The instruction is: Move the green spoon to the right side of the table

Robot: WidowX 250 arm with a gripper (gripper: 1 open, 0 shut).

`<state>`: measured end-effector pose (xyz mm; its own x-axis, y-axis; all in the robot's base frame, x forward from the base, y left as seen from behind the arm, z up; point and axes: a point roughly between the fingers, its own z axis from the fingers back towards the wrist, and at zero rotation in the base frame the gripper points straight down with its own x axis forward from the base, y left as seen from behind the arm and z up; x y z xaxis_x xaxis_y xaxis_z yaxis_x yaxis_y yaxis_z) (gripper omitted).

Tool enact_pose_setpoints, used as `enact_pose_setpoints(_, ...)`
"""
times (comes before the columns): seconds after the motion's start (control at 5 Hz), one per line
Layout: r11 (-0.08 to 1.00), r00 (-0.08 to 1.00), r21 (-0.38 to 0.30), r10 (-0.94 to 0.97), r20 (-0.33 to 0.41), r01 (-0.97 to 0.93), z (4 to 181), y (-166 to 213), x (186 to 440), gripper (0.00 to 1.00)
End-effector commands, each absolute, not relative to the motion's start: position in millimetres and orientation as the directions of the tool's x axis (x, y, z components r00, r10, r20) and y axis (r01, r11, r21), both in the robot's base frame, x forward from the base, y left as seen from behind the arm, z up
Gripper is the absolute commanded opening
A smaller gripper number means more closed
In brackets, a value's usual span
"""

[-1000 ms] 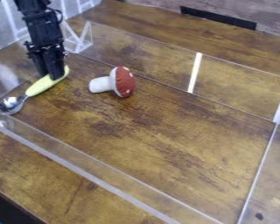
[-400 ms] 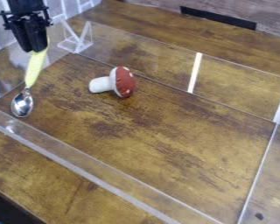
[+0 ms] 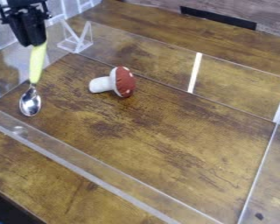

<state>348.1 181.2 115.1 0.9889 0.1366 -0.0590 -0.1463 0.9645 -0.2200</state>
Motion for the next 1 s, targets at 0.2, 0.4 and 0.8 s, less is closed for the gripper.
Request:
enact_pose_setpoints(0.2,0.975,0.993,-0.199,0.112,0.039,-0.102,167.9,149.4,347.1,0.00)
enact_pose_setpoints(0.4,0.972,0.996,-0.224,0.080,0.049,-0.067,168.3,112.8,348.3,0.00)
enact_pose_setpoints(0.8,0.970,0.997,-0.236,-0.033,0.076,0.050,168.3,39.6,337.1,0.00)
